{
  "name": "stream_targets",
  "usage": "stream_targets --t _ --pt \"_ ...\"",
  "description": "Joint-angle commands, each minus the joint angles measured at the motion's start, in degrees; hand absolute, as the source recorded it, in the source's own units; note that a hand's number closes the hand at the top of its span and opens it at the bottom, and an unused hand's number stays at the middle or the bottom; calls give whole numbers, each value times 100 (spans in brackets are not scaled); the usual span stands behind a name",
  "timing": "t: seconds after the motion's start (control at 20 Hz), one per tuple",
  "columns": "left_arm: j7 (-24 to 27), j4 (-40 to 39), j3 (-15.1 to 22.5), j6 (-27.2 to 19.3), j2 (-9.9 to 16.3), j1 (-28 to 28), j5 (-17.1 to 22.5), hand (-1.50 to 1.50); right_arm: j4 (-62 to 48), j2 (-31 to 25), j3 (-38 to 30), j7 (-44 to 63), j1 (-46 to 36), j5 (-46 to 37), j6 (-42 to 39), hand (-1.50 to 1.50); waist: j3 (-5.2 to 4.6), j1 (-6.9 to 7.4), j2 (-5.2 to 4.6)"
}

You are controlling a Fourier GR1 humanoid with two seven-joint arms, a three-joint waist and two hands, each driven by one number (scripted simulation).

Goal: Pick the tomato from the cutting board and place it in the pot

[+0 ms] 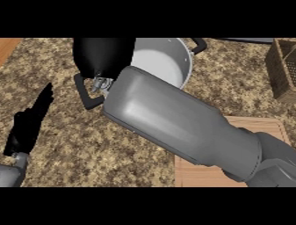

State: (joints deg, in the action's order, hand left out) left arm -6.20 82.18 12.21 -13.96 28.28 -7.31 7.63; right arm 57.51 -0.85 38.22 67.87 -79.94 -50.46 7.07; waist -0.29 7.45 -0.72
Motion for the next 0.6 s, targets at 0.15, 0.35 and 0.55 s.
stream_targets --t 0.15,0.35,0.55 --pt "-162 165 -83 -24 38 13 1 0 -901 81 -369 587 -377 171 1028 150 13 -138 -22" --pt "128 29 65 -302 -206 216 -293 0 -1647 82 -503 78 -484 182 1356 150 9 -201 -51" --pt "151 172 -75 -63 -79 319 -98 0 -2418 82 -853 -506 -674 318 1631 150 10 -147 -74"
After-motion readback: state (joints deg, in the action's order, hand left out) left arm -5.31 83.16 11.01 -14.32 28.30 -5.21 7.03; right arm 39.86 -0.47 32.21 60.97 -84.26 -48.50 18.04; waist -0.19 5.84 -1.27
